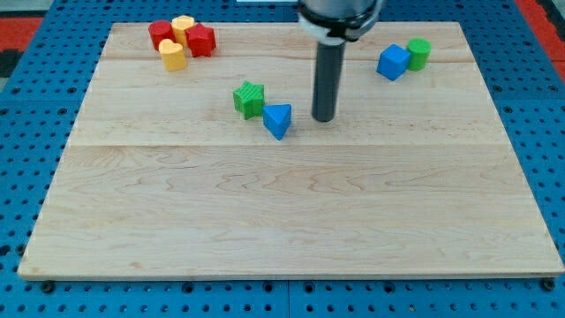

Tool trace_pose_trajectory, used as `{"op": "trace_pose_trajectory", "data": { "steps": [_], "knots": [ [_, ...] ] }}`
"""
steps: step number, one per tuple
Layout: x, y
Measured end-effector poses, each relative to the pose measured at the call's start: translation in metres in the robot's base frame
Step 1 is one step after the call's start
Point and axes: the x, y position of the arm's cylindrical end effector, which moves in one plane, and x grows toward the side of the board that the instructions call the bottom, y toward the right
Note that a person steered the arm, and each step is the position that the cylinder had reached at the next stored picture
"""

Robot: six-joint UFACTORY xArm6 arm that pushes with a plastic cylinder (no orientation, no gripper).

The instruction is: Move the blue cube and green circle to the right of the green star and blue triangle

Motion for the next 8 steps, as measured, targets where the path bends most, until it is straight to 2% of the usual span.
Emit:
{"op": "trace_pose_trajectory", "data": {
  "steps": [1,2,3,4,5,6,8],
  "knots": [
    [-0.001,-0.042],
    [-0.016,-0.037],
    [-0.05,0.101],
    [-0.106,0.199],
    [-0.14,0.218],
    [-0.152,0.185],
    [-0.085,0.055]
  ]
}}
